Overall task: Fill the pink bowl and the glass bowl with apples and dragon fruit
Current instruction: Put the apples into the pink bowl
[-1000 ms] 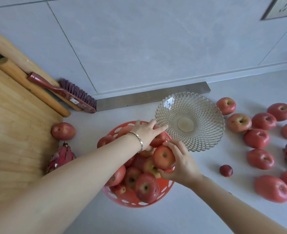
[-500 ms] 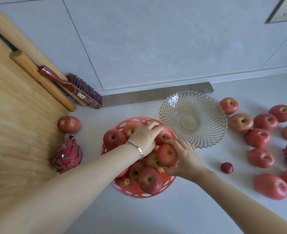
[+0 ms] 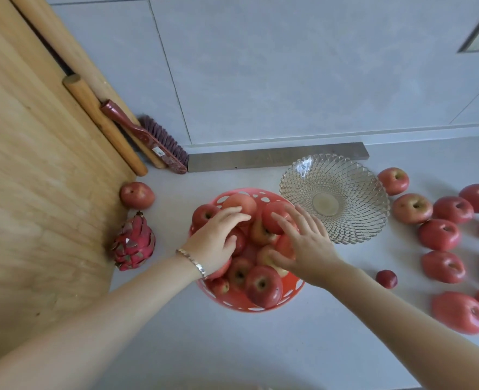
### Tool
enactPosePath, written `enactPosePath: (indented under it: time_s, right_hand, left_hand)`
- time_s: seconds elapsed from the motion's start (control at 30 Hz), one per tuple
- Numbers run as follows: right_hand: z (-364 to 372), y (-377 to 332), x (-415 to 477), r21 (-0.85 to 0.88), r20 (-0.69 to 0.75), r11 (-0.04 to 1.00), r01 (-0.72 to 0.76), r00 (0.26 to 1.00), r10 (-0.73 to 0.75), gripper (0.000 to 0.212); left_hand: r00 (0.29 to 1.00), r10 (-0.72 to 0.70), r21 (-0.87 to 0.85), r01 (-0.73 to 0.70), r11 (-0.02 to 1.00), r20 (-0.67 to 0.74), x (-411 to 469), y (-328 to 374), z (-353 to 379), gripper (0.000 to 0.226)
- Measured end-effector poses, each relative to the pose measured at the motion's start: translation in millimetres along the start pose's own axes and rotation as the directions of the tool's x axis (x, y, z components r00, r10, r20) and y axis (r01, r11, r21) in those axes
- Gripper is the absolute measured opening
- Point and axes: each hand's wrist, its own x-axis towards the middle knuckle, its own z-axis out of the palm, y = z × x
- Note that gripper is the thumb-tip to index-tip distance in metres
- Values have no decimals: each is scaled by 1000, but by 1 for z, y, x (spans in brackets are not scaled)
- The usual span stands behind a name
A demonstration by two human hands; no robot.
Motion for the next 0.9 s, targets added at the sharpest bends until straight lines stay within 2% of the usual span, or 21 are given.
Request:
enactPosePath:
  time_s: [0.1,0.23,0.33,0.4,0.47,0.57,0.67,0.8,0.9]
  right_hand:
    - [7,3,4,-162,169,987,-1,985,29,85]
    - [6,0,3,-204,197,978,-42,977,83,77]
    - [0,-15,11,-216,177,975,-62,979,101,71]
    - [-7,-29,23,-174,121,983,-54,990,76,61]
    - [-14,-45,36,-93,115,996,1,993,10,52]
    - [-18,-70,53,38,133,995,91,986,-95,41]
    - [-14,-85,71,106,146,985,138,977,-153,35]
    - [-7,-87,89,142,129,982,126,981,-144,32]
    - [-5,-87,98,176,117,980,94,986,-115,29]
  left_hand:
    - [995,-13,-38,9,999,-102,-16,-12,-4,47]
    - [984,-40,-56,31,998,-174,-31,-25,-14,40]
    - [957,-63,-54,50,997,-284,-39,-38,-29,37]
    - [919,-156,-52,147,988,-361,-36,-52,-40,34]
    - [863,-307,-77,302,950,-402,-30,-68,-54,36]
    - [783,-508,-54,526,849,-359,-11,-97,-76,45]
    - [726,-640,34,668,744,-254,12,-125,-93,60]
    - [684,-718,188,728,660,-130,41,-162,-96,76]
    - [637,-767,375,730,571,-73,58,-183,-90,72]
